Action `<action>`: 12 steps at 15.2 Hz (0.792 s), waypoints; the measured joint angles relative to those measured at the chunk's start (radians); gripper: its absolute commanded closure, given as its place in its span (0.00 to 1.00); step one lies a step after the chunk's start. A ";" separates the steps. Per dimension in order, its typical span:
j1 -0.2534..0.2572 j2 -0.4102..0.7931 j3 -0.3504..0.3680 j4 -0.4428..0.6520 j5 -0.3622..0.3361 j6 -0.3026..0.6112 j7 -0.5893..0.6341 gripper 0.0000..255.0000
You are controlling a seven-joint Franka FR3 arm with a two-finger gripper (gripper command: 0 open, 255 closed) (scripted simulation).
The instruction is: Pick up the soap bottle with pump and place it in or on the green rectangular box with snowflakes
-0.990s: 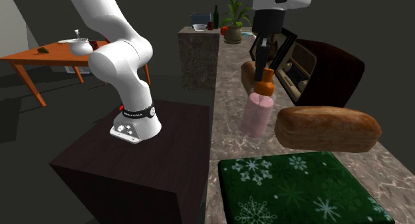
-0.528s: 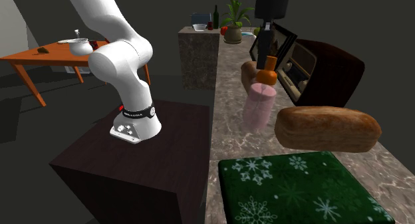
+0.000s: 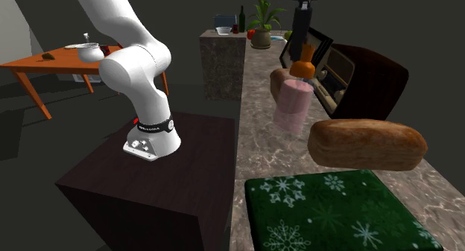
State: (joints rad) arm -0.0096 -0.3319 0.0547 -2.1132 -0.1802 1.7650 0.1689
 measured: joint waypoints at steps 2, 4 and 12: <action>0.000 0.000 0.000 0.023 0.001 -0.023 -0.005 1.00; -0.011 0.016 -0.016 0.058 -0.005 -0.037 -0.032 1.00; -0.078 0.128 -0.125 0.241 -0.028 -0.074 -0.211 1.00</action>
State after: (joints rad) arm -0.0878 -0.2039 -0.0699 -1.8726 -0.2085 1.6912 -0.0420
